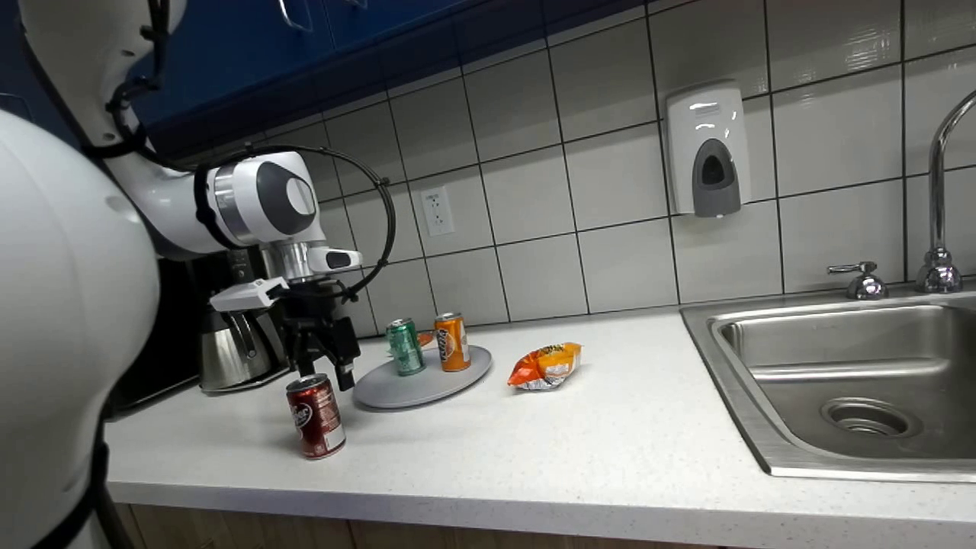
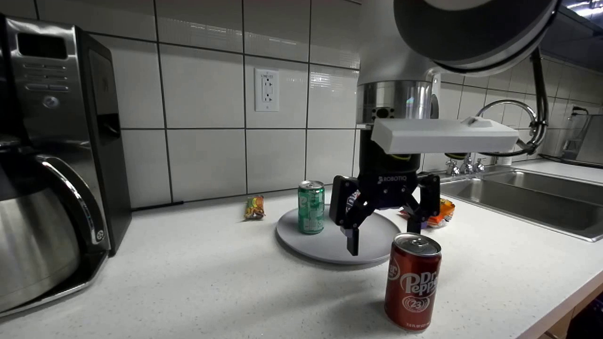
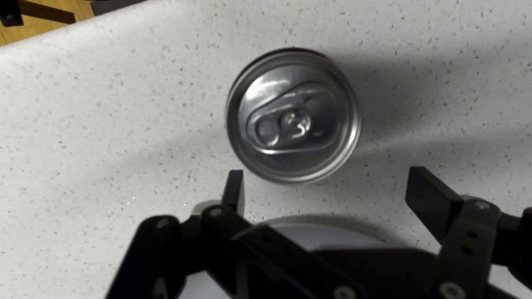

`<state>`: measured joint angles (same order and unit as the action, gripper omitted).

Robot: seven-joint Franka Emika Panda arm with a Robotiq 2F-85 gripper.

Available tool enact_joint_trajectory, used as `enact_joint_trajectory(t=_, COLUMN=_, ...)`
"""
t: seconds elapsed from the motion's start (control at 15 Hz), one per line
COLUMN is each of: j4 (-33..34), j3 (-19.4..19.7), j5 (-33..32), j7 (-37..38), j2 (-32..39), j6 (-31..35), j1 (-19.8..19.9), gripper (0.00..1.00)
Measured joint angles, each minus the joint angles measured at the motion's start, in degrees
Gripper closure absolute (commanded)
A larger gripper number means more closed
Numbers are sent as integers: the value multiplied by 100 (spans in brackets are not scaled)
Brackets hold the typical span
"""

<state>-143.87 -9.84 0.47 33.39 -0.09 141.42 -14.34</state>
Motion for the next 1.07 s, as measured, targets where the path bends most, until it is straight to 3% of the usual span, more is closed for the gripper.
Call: enact_joint_trajectory(t=1.07, j4=-726, j3=-29, j5=257, j7=55, j2=-739, j6=10, j1=0, gripper=0)
